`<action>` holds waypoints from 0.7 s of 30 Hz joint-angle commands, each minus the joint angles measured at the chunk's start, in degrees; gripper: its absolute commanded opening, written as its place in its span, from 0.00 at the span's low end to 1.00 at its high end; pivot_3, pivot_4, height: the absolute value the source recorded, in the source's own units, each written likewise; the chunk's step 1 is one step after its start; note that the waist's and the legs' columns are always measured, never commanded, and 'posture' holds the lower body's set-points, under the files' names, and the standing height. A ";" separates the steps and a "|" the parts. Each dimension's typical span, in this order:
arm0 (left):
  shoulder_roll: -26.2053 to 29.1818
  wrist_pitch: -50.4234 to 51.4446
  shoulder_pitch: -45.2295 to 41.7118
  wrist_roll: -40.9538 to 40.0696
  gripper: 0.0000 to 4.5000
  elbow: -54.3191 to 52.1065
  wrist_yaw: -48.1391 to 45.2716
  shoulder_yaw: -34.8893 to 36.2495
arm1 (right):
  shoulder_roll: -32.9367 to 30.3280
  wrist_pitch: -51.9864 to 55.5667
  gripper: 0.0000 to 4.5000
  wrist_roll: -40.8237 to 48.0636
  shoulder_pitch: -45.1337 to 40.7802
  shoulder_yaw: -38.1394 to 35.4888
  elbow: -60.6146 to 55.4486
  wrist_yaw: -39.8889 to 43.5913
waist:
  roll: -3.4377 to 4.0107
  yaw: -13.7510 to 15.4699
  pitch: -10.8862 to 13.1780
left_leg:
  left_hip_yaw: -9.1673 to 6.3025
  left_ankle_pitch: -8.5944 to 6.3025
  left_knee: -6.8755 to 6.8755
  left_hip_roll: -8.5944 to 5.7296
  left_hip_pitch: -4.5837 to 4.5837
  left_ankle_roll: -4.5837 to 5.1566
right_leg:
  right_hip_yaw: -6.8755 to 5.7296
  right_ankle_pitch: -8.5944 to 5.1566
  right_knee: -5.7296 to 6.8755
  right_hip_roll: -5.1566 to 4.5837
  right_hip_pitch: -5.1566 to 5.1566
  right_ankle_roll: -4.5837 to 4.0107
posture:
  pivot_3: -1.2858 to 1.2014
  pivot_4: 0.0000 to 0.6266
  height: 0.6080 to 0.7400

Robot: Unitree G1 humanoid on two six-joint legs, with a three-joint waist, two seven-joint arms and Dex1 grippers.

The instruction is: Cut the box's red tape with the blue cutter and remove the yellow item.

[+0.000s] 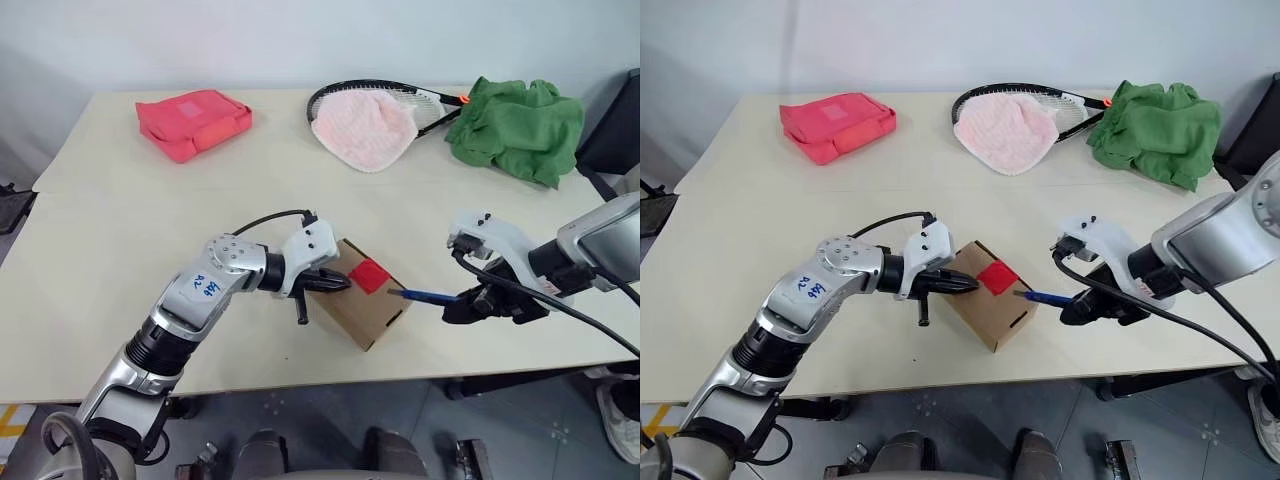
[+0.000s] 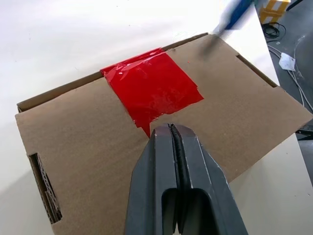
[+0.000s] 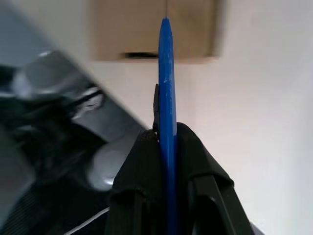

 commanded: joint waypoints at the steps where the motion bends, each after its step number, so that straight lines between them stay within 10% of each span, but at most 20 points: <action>1: 0.85 1.70 3.41 1.19 0.00 3.00 -0.91 -2.85 | -4.85 -2.52 0.03 -1.06 3.24 -8.73 -0.48 3.95 | 0.00 0.17 0.00 | -0.01 0.00 0.02 0.00 -0.02 0.00 | 0.00 0.00 -0.01 0.00 0.00 0.00 | 0.52 0.24 1.00; 7: 0.53 -1.86 3.87 -0.20 0.00 2.07 -1.41 0.80 | -9.22 -16.28 0.03 -26.02 27.13 -27.38 -1.70 17.31 | -0.02 -0.10 -0.01 | 0.08 -0.03 0.03 0.00 -0.01 0.01 | 0.04 0.01 -0.03 -0.01 -0.01 0.01 | 0.52 0.24 1.00; 13: 0.33 -7.11 3.96 -1.01 0.00 2.26 -2.16 4.60 | 2.95 -46.22 0.03 -55.77 56.63 -42.91 7.53 27.15 | -0.04 0.03 0.00 | 0.15 -0.02 0.10 0.00 0.02 -0.01 | 0.07 0.07 -0.01 0.00 0.02 0.13 | 0.52 0.24 1.00; 21: 0.02 -9.69 3.04 -4.43 0.00 2.92 -4.71 9.07 | 17.16 -58.44 0.10 -73.54 51.51 -38.51 27.85 32.33 | 0.18 -1.52 0.13 | 0.16 0.02 0.07 0.00 0.04 -0.01 | 0.08 0.09 -0.02 0.01 0.01 0.17 | 0.52 0.24 1.00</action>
